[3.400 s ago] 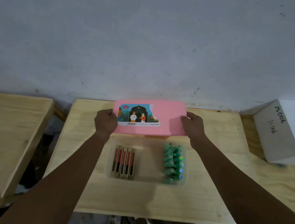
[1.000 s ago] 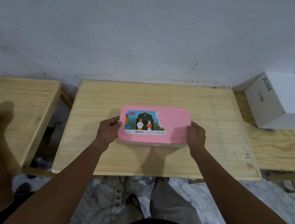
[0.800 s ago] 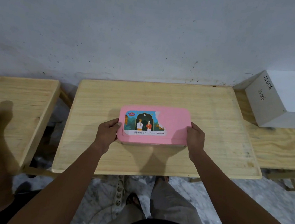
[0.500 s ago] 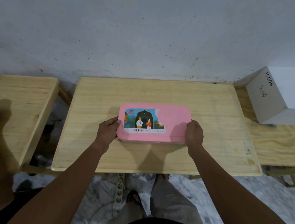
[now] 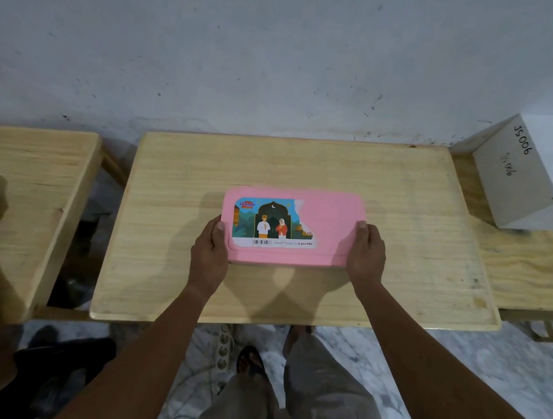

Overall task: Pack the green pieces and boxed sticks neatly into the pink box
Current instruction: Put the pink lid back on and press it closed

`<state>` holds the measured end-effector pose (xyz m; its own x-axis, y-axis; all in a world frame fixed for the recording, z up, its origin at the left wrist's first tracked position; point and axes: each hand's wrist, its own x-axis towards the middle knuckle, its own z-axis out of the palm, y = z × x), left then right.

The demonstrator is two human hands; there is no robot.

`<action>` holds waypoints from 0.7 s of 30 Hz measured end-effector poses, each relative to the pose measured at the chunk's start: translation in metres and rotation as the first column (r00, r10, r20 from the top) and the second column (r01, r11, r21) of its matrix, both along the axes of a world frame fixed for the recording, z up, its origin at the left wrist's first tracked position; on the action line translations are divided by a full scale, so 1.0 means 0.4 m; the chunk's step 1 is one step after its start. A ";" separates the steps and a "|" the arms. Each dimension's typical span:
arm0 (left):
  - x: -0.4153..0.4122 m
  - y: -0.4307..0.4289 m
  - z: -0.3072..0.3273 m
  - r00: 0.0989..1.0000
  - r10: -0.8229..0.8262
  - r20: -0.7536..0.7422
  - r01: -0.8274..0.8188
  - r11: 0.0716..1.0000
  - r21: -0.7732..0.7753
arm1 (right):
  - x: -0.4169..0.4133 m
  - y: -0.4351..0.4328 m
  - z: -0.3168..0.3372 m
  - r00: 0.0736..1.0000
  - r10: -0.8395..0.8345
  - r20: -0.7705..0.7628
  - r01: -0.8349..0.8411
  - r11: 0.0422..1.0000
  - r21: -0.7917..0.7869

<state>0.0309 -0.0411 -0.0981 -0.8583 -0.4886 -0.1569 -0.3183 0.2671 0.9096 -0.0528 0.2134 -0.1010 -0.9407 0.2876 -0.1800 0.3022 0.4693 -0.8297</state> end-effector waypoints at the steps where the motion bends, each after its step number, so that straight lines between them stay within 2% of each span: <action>1: 0.002 -0.002 0.003 1.000 -0.006 0.002 0.006 0.999 -0.035 | 0.001 0.002 -0.007 1.000 -0.001 0.005 0.001 1.000 -0.001; 8: 0.000 0.001 0.013 1.000 -0.008 0.008 0.010 0.978 -0.208 | 0.010 -0.005 -0.004 0.998 -0.058 -0.001 0.057 0.997 -0.048; 10: -0.005 -0.007 0.014 0.999 -0.041 0.034 0.049 0.956 -0.288 | 0.013 -0.005 0.014 1.000 -0.025 0.011 0.024 0.999 0.031; 12: -0.014 -0.023 0.022 0.987 -0.155 0.041 0.159 0.917 -0.365 | 0.012 -0.002 0.034 0.999 0.023 0.042 -0.030 0.984 0.177; 15: -0.041 -0.041 0.042 0.961 -0.261 0.088 0.275 0.878 -0.392 | -0.003 -0.001 0.057 0.971 0.239 -0.018 -0.213 0.895 0.392; 18: -0.059 -0.029 0.050 0.950 -0.266 0.163 0.310 0.867 -0.390 | -0.020 -0.015 0.063 0.919 0.391 0.044 -0.368 0.813 0.452; 21: -0.057 -0.018 0.048 0.958 -0.227 0.175 0.282 0.855 -0.435 | -0.025 -0.024 0.060 0.933 0.343 0.106 -0.352 0.815 0.460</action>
<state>0.0080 -0.0484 -0.0787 -0.9520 -0.2963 -0.0763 -0.2761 0.7244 0.6316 -0.0629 0.2037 -0.0769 -0.9919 -0.0043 -0.1266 0.0579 0.8734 -0.4836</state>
